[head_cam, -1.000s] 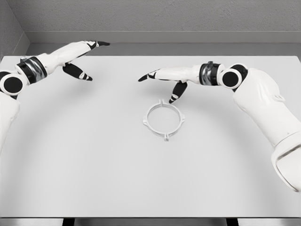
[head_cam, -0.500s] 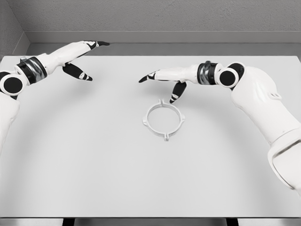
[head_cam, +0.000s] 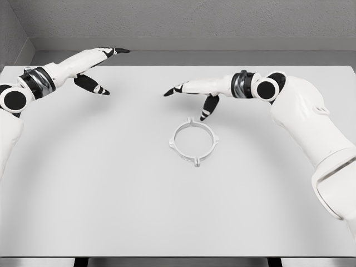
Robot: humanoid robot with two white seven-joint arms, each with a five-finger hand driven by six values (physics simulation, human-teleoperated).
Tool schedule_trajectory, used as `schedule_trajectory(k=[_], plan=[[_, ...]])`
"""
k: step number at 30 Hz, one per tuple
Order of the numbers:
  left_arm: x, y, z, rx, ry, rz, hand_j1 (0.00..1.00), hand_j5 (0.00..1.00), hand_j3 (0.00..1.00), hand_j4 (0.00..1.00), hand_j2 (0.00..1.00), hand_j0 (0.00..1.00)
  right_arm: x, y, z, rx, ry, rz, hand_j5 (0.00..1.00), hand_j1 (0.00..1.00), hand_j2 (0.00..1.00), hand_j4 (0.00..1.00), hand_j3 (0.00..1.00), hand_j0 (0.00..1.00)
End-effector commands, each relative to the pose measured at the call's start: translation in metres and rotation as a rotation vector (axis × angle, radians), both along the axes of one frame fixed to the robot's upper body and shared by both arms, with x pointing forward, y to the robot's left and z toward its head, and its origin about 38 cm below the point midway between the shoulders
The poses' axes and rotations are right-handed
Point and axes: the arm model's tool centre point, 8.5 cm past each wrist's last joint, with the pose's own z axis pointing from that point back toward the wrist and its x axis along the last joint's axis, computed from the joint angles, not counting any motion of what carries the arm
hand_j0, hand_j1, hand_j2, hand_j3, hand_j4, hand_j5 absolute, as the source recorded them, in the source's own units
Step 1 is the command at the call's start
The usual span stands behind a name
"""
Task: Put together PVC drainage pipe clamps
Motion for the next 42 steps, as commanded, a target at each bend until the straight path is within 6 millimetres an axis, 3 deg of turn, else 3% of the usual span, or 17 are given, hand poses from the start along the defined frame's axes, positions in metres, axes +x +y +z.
schedule_trajectory(k=[1,32,42], plan=[[0.0,0.0,0.001,-0.009,-0.001,0.002,1.0,1.0,1.0,1.0,1.0,1.0,0.0,-0.001,-0.002,-0.02,-0.004,-0.002,1.0,1.0,1.0,1.0,1.0,1.0],[-0.001,0.006,0.0,-0.024,0.004,0.01,1.0,1.0,1.0,1.0,1.0,1.0,-0.001,-0.006,-0.014,-0.072,0.01,-0.008,1.0,1.0,1.0,1.0,1.0,1.0],[-0.001,0.006,0.0,-0.023,0.004,0.011,1.0,1.0,1.0,1.0,1.0,1.0,-0.002,0.0,-0.012,-0.066,0.005,0.005,1.0,1.0,1.0,1.0,1.0,1.0]])
